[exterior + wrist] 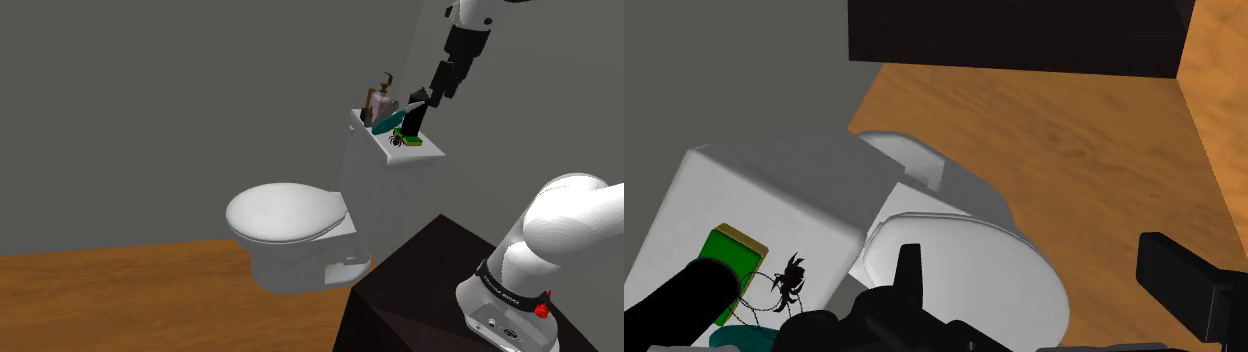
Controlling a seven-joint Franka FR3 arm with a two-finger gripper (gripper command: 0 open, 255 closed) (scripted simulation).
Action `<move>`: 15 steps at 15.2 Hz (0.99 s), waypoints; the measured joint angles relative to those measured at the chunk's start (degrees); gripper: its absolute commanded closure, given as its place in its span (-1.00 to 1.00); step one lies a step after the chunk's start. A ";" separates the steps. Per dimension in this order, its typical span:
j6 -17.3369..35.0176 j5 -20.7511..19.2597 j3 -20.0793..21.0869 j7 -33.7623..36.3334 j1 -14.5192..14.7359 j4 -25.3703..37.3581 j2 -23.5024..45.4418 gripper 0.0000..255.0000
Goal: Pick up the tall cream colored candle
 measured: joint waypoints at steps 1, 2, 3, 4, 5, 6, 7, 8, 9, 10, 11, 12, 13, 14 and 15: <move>0.00 0.00 0.00 0.00 0.00 0.00 0.00 -1.00; 0.28 -0.08 -0.08 0.21 -0.15 0.48 0.87 -1.00; 0.99 -0.33 -0.43 0.31 -0.43 1.34 2.60 -1.00; 2.10 -0.63 -0.89 0.43 -0.75 2.28 4.88 -1.00; 2.80 -0.80 -1.14 0.76 -1.02 3.44 7.00 -1.00; 3.45 -1.08 -1.63 0.83 -1.37 4.90 9.34 -1.00; 4.36 -1.37 -2.18 0.87 -1.74 5.93 11.51 -1.00; 4.91 -1.58 -2.54 1.10 -2.07 6.79 13.18 -1.00; 5.73 -1.73 -2.99 1.29 -2.37 8.18 15.57 -1.00; 6.49 -1.87 -3.49 1.41 -2.69 9.58 17.98 -1.00; 6.87 -1.94 -3.76 1.75 -2.92 10.99 20.04 -1.00; 7.25 -1.99 -4.03 2.10 -3.15 12.30 22.01 -1.00; 7.80 -1.93 -4.35 2.41 -3.34 14.13 24.59 -1.00; 7.98 -1.90 -4.72 2.60 -3.59 16.03 26.97 -1.00; 8.39 -1.83 -5.14 2.75 -3.85 17.88 29.47 -1.00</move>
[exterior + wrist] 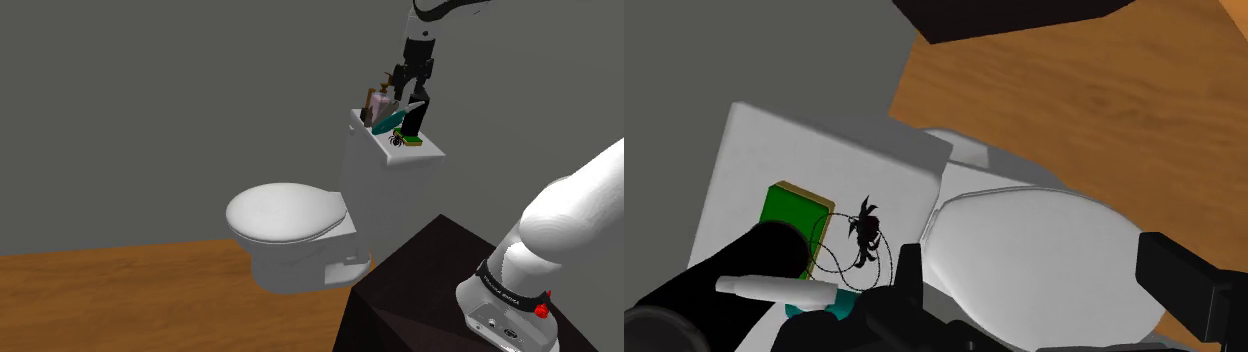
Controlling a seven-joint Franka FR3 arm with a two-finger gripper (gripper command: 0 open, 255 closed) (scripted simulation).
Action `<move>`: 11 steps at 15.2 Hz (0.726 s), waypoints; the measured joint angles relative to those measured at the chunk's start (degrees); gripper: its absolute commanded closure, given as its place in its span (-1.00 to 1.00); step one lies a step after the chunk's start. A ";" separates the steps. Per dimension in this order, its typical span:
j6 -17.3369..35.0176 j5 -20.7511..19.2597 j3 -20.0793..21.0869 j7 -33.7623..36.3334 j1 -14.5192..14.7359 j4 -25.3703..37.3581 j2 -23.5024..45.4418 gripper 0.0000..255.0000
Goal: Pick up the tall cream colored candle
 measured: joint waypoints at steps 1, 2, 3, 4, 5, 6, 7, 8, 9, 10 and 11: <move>0.32 0.03 -0.51 -0.02 -0.35 1.73 2.28 -1.00; 0.50 0.03 -0.94 0.06 -0.69 2.96 3.93 -1.00; 0.10 0.24 -1.45 -0.09 -1.02 5.84 6.63 -1.00; 0.54 0.43 -1.90 0.00 -1.35 7.59 9.08 -1.00; 0.61 0.64 -2.39 -0.11 -1.74 9.60 11.39 -1.00; 0.60 0.86 -2.76 -0.01 -2.07 11.44 13.46 -1.00; 0.15 1.12 -3.14 -0.02 -2.42 13.75 15.59 -1.00; -0.41 1.55 -3.47 0.04 -2.76 16.79 18.33 -1.00; -0.68 1.94 -3.92 -0.18 -3.28 19.30 20.82 -1.00; -1.19 2.25 -4.25 -0.09 -3.69 21.63 22.94 -1.00; -1.65 2.65 -4.64 -0.24 -4.24 24.12 25.19 -1.00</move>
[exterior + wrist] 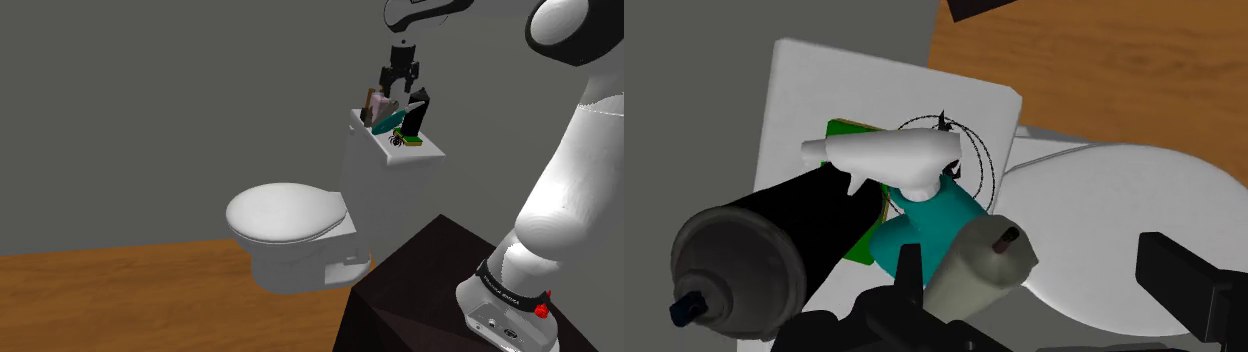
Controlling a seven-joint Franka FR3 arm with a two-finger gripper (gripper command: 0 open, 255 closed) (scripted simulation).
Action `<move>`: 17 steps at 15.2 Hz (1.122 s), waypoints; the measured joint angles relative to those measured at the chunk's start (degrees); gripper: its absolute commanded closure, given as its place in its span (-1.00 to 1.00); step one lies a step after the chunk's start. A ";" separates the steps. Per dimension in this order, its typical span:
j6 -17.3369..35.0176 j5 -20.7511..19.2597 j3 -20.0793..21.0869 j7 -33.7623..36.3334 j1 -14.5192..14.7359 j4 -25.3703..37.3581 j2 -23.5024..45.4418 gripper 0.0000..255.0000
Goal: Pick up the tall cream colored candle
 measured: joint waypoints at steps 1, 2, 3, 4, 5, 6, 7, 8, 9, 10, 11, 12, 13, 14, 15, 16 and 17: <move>-0.52 0.35 -0.30 -0.12 -0.48 2.25 1.96 -1.00; -0.30 0.55 -0.45 -0.15 -0.76 3.13 3.18 -1.00; 0.30 0.63 -0.48 -0.02 -0.83 2.97 3.71 -1.00; 0.90 0.65 -0.49 0.09 -0.85 2.54 3.92 -1.00; 1.81 0.68 -0.51 0.14 -0.91 1.85 4.14 -1.00; 2.49 0.69 -0.53 0.14 -0.97 1.25 4.24 -1.00; 3.07 0.73 -0.50 0.28 -0.94 0.88 4.45 -1.00; 3.89 0.75 -0.50 0.31 -0.98 0.21 4.61 -1.00; 4.38 0.76 -0.51 0.32 -1.01 -0.19 4.71 -1.00; 4.68 0.75 -0.50 0.39 -0.99 -0.50 4.71 1.00; 4.86 0.75 -0.49 0.42 -0.97 -0.65 4.72 1.00; 4.93 0.74 -0.50 0.44 -0.97 -0.72 4.71 1.00; 4.95 0.73 -0.50 0.46 -0.97 -0.74 4.67 1.00; 4.97 0.72 -0.51 0.47 -0.97 -0.76 4.65 1.00; 4.99 0.72 -0.51 0.48 -0.97 -0.77 4.65 1.00; 5.01 0.71 -0.51 0.48 -0.97 -0.79 4.64 1.00; 5.03 0.71 -0.51 0.50 -0.97 -0.81 4.63 1.00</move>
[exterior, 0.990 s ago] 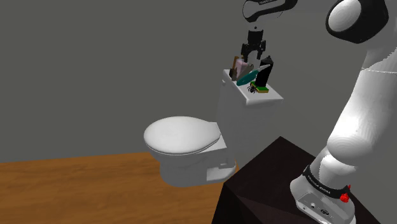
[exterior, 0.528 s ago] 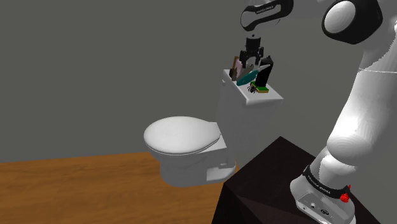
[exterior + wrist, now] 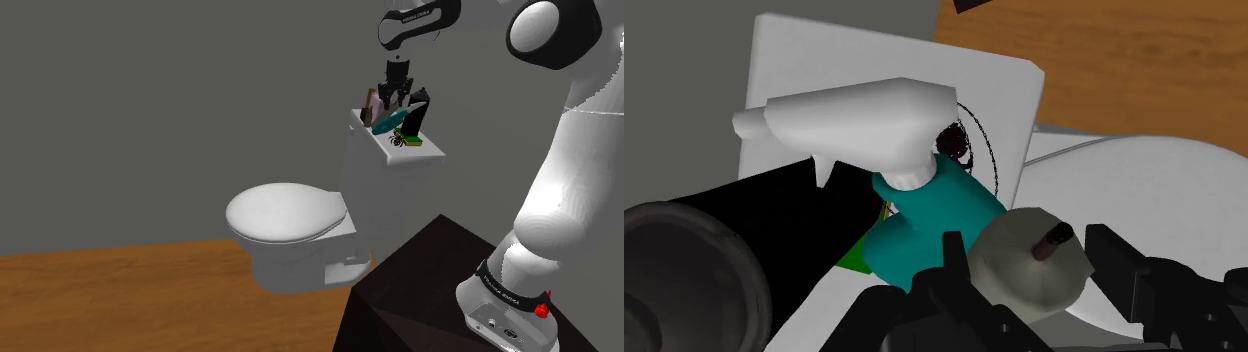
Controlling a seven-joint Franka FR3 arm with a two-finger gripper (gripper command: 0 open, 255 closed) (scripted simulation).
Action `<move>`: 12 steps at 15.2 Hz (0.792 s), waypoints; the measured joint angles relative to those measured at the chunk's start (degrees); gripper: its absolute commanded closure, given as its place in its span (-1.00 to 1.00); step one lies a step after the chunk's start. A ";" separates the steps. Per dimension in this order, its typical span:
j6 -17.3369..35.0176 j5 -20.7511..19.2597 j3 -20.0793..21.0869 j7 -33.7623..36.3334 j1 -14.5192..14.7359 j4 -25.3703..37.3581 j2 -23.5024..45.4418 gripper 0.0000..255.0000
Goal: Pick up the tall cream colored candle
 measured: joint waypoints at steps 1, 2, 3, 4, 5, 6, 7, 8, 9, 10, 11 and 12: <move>0.00 0.00 0.00 0.01 0.00 0.00 0.00 1.00; -0.01 0.00 0.00 0.01 0.00 0.01 0.01 1.00; -0.03 0.00 -0.01 -0.01 -0.01 0.01 0.00 1.00; -0.38 0.02 0.00 -0.08 -0.01 0.32 0.00 1.00; -1.02 0.05 0.00 -0.18 -0.02 1.02 0.06 1.00; -1.67 -0.01 0.03 -0.09 0.08 1.38 -0.21 1.00; -2.39 0.02 0.03 -0.21 0.06 2.12 -0.21 1.00; -3.03 0.01 0.01 -0.31 0.04 2.65 -0.31 1.00; -3.71 0.09 -0.02 -0.48 -0.03 3.57 -0.09 1.00; -4.31 0.03 -0.04 -0.54 -0.02 3.88 -0.37 1.00; -5.11 0.04 -0.05 -0.63 -0.03 4.71 -0.36 1.00; -5.83 0.06 -0.06 -0.73 -0.05 5.43 -0.37 1.00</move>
